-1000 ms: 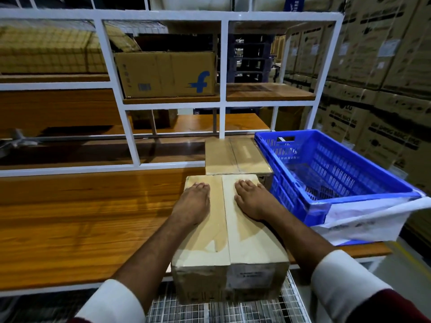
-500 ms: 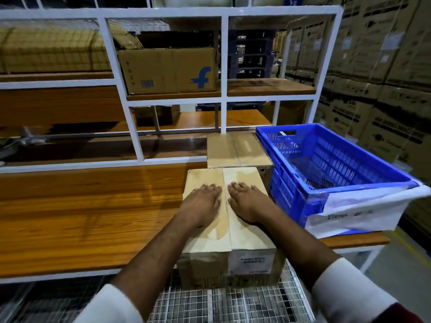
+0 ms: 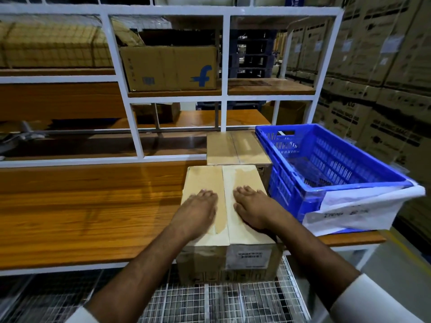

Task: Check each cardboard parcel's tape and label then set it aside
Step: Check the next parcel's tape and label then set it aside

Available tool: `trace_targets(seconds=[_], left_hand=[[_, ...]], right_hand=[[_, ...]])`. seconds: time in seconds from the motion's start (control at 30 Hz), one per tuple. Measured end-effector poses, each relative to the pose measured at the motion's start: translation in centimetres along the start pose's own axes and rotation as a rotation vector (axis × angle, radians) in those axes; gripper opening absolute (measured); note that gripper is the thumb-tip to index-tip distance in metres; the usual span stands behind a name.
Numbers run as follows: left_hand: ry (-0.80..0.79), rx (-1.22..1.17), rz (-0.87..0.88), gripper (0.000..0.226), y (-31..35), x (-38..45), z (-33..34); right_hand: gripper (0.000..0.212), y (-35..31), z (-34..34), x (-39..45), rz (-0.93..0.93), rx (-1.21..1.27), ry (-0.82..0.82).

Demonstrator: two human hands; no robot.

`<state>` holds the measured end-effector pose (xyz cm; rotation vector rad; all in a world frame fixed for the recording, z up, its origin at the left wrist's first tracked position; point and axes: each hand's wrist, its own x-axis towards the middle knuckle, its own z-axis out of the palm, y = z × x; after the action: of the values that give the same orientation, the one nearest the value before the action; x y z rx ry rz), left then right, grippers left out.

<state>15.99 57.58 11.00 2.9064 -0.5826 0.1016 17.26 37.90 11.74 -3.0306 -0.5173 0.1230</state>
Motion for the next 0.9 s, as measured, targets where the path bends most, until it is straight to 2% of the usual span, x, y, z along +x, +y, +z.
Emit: trace_targets(seconds=[0.07,0.17,0.3,0.43,0.5,0.63,0.73,0.9], left_hand=[[-0.04,-0.029,0.073,0.05,1.2,-0.9,0.4],[-0.039,0.002,0.096,0.051,2.0,-1.4,0.9],[-0.036,-0.019,0.094,0.05,2.0,-1.3,0.4],[-0.004,-0.024,-0.011,0.053,0.9,-2.7,0.3],[0.02,-0.043,-0.067,0.053,-0.6,-4.2,0.8],[0.048,-0.106,-0.093,0.052,-1.4,-5.6,1.4],[0.08,-0.023,-0.109,0.051,-0.6,-5.2,0.7],[0.083,-0.08,0.068,0.048,2.2,-7.0,1.0]], right_hand=[[0.057,-1.3,0.6,-1.0,-0.057,0.015,-0.006],[0.067,-2.1,2.2,-2.0,-0.064,-0.016,0.047],[0.056,-1.8,2.0,-1.7,-0.057,0.018,0.04],[0.056,-0.6,0.9,-2.9,-0.02,0.012,-0.01],[0.058,0.5,1.5,-4.4,0.011,0.019,0.013],[0.075,0.8,3.2,-6.1,0.016,0.028,0.118],[0.061,0.5,2.3,-5.6,0.031,0.035,0.094],[0.055,-2.2,2.1,-6.9,-0.089,0.031,0.118]])
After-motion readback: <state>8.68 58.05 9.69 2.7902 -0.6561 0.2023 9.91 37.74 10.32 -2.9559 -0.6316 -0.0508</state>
